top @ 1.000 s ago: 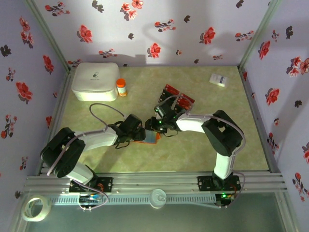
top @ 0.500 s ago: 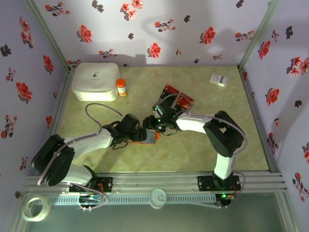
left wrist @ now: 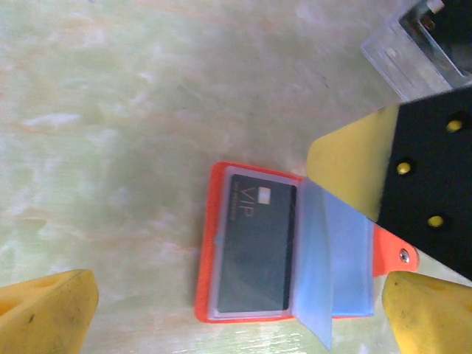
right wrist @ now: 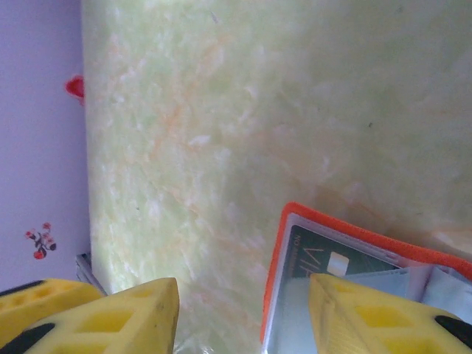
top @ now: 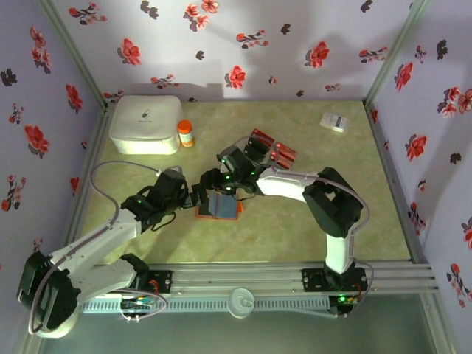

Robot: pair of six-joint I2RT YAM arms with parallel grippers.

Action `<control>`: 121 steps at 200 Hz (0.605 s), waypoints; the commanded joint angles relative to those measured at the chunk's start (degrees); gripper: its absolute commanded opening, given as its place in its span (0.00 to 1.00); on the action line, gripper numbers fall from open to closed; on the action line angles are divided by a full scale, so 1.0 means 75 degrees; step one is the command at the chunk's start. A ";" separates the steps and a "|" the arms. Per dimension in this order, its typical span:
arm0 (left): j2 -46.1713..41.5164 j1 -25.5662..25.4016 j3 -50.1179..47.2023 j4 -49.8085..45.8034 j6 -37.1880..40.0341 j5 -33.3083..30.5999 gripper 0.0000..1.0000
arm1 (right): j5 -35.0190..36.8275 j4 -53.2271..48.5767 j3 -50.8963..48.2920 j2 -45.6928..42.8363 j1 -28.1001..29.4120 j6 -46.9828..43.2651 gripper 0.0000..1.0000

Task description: Put the credit cards into the card holder

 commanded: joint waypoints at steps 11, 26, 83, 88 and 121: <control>-0.0201 0.0218 -0.0219 0.0026 -0.0234 -0.0339 1.00 | -0.0170 0.0116 0.0245 0.0668 0.0159 0.0337 0.50; -0.0163 0.0243 -0.0293 0.0054 -0.0241 -0.0339 1.00 | -0.0229 0.0290 0.0228 0.0821 0.0165 0.0429 0.50; 0.0274 0.0259 -0.0735 0.0361 -0.0246 -0.0049 1.00 | -0.0220 0.0504 -0.0061 0.0703 0.0158 0.0487 0.50; 0.0317 0.0259 -0.0745 0.0378 -0.0221 -0.0058 1.00 | -0.0218 0.0501 -0.0069 0.0673 0.0149 0.0481 0.50; 0.0573 0.0264 -0.0817 0.0459 -0.0131 -0.0014 1.00 | -0.0163 0.0491 -0.0260 0.0402 0.0083 0.0446 0.50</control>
